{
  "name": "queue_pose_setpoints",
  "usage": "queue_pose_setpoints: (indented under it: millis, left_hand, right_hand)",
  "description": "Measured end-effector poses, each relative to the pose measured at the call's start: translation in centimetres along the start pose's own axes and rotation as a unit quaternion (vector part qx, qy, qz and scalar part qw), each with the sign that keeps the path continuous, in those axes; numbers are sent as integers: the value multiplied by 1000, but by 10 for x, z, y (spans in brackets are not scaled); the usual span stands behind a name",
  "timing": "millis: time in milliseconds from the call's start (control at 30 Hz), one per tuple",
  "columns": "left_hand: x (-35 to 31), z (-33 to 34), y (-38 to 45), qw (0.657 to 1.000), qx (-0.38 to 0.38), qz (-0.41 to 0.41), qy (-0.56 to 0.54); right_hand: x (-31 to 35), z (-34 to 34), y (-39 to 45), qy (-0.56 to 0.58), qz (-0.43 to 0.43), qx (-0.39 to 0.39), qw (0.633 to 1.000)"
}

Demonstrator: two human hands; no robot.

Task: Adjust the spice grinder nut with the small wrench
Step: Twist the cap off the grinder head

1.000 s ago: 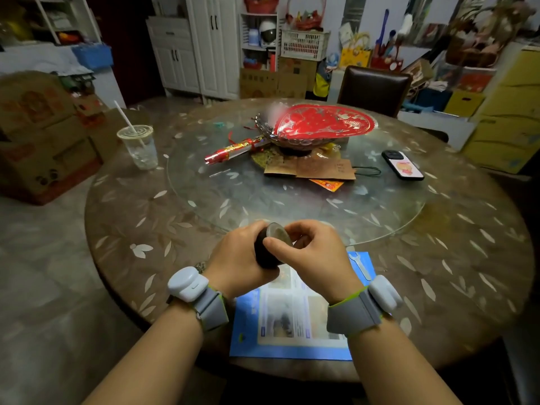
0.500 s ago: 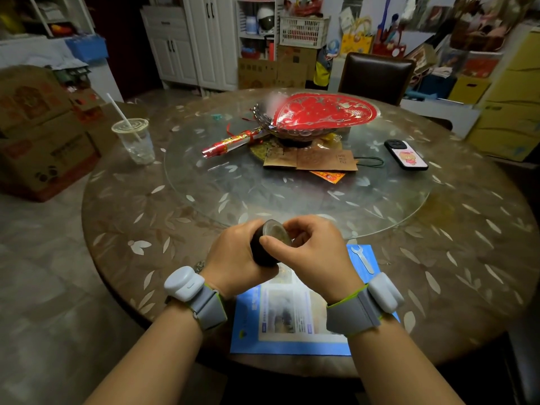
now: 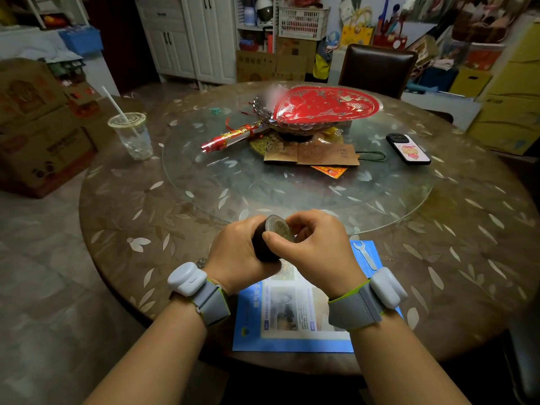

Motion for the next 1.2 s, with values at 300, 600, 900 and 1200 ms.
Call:
queue_pose_setpoints:
  millis: [300,600,900,1200]
  left_hand:
    - [-1,-3,-1,1000,-12,3,9]
    - [-2,-2,0,1000,-4,8,-3]
    - [-1,-1,0,1000,4,8,-10]
    - [-2,1,2,1000,27,13,-10]
  right_hand:
    - [-1,0,0,1,-10,-8,1000]
    - [-2,1,-1,24,-9,-17,1000]
    - [-1,1,-4,31,-12,-33,999]
    - [-3,-2,-6,29,-14,-31,999]
Point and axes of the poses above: each hand's wrist, its own y-axis towards the middle knuckle, its own z-axis out of the palm, x = y × z, the point moved 7 cm from there along y, towards the middle knuckle, and after that the axes turned 6 degrees about y, right-handed, at the moved point
